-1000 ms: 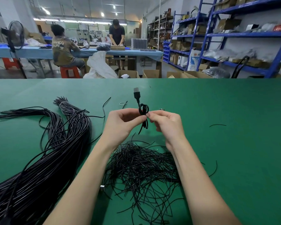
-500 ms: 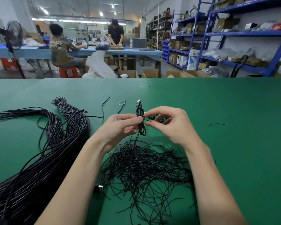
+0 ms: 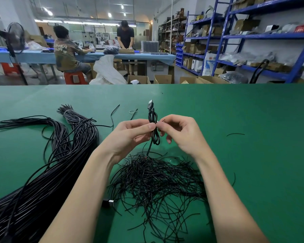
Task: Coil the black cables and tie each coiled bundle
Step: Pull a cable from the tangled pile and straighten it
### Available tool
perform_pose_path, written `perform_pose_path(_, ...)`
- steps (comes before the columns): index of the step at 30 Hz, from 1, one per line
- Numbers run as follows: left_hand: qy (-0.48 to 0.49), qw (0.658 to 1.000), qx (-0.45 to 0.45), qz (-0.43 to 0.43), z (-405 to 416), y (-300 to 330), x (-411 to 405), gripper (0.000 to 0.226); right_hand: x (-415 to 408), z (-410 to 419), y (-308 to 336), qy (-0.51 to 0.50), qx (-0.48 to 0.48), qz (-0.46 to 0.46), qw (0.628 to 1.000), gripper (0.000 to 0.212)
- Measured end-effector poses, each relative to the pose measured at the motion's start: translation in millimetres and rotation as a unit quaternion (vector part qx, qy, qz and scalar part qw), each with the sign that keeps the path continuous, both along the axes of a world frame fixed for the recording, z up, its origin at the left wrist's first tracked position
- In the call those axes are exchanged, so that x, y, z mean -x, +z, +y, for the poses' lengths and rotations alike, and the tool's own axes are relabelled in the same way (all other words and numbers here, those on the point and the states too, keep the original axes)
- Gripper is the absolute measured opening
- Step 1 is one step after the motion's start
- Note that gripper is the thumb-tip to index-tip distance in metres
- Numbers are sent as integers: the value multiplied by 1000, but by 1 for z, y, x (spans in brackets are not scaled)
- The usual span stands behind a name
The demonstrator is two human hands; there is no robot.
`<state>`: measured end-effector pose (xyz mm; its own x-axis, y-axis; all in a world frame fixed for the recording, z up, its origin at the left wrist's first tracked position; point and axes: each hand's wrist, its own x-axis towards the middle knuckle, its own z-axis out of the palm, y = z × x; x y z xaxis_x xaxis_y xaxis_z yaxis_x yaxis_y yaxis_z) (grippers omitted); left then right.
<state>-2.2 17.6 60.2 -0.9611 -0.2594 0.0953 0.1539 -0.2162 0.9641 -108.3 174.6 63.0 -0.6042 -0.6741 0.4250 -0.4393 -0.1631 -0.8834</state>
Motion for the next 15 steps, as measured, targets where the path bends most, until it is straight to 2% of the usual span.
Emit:
perform_pose_path(3,53,995,86,24,0,-1,0,35,-4,-6,-4,60,14,-215,975,16)
perform_pose_path(5,107,980,164,23,0,-4,3,20,-5,-9,-9,90,2,-380,921,14)
perform_pose_path(7,131,970,204,15,-1,-8,5,7,-5,-12,-12,110,10,-479,871,10)
perform_pose_path(8,134,971,198,3,-2,-10,5,7,-4,-14,-14,105,4,-473,875,10)
perform_pose_path(9,135,974,180,-13,-2,-11,6,9,-3,-14,-15,84,-12,-428,900,9)
perform_pose_path(11,136,983,120,-37,-2,-11,6,15,-3,-13,-14,15,-48,-265,963,2)
perform_pose_path(12,138,986,88,-44,-2,-11,7,20,-2,-11,-14,-19,-57,-173,983,8)
perform_pose_path(15,127,990,35,-53,-2,-10,6,29,1,-7,-15,-86,-78,54,992,18)
